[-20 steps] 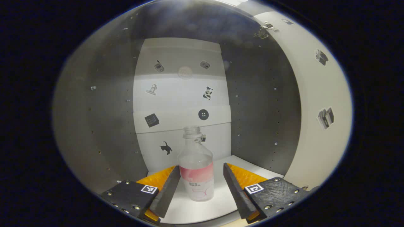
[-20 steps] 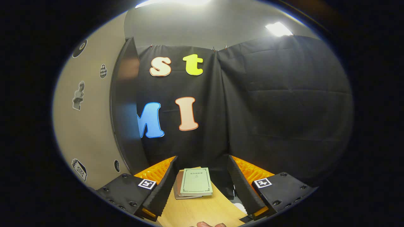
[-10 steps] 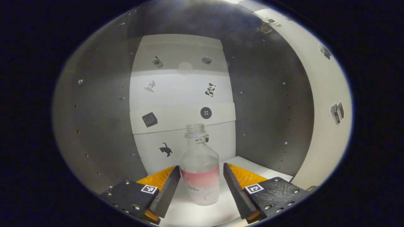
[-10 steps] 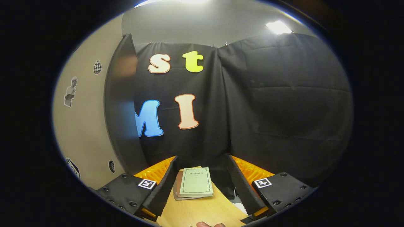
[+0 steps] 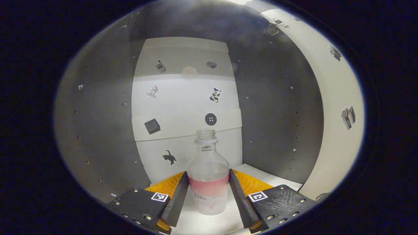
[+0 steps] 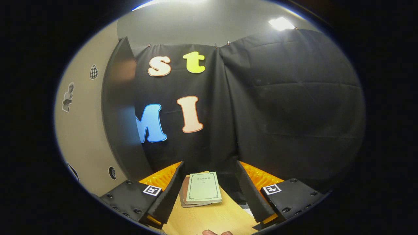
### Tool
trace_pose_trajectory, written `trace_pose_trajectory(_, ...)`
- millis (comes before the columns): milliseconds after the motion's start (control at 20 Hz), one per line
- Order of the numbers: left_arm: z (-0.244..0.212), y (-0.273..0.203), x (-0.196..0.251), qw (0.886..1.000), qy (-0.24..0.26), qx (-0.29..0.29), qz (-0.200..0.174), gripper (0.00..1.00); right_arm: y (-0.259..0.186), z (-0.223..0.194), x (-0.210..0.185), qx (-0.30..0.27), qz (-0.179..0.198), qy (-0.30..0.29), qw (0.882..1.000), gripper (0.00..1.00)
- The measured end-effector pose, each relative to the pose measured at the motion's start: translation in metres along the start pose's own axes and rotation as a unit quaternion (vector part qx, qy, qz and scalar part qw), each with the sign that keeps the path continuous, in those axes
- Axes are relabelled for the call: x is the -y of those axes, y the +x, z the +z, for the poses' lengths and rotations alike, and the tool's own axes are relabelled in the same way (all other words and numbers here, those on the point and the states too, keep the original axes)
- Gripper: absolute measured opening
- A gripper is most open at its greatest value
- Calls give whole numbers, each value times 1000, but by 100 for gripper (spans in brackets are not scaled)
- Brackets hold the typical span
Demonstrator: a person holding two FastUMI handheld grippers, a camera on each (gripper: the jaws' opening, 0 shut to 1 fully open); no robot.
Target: Open the cabinet door with the right hand, grasp the bottle in the cabinet with the left hand and place it on the coaster, then close the cabinet door with the right hand.
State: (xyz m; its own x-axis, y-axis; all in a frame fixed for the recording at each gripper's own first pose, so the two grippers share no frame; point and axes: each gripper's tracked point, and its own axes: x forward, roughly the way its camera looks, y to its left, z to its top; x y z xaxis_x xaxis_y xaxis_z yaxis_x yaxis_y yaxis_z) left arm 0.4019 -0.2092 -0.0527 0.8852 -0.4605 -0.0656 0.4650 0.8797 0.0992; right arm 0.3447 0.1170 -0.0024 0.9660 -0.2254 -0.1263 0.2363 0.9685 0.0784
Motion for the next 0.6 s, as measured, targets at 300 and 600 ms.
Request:
trace_pose_trajectory(300,15,-23,4,1000,8,18,-2,73,7,-10,-5,-3,16,-6,1000,96)
trace_pose_trajectory(600,56,-76,8,998,22,56,-12,73,8,-11,-17,0,38,2,999,97)
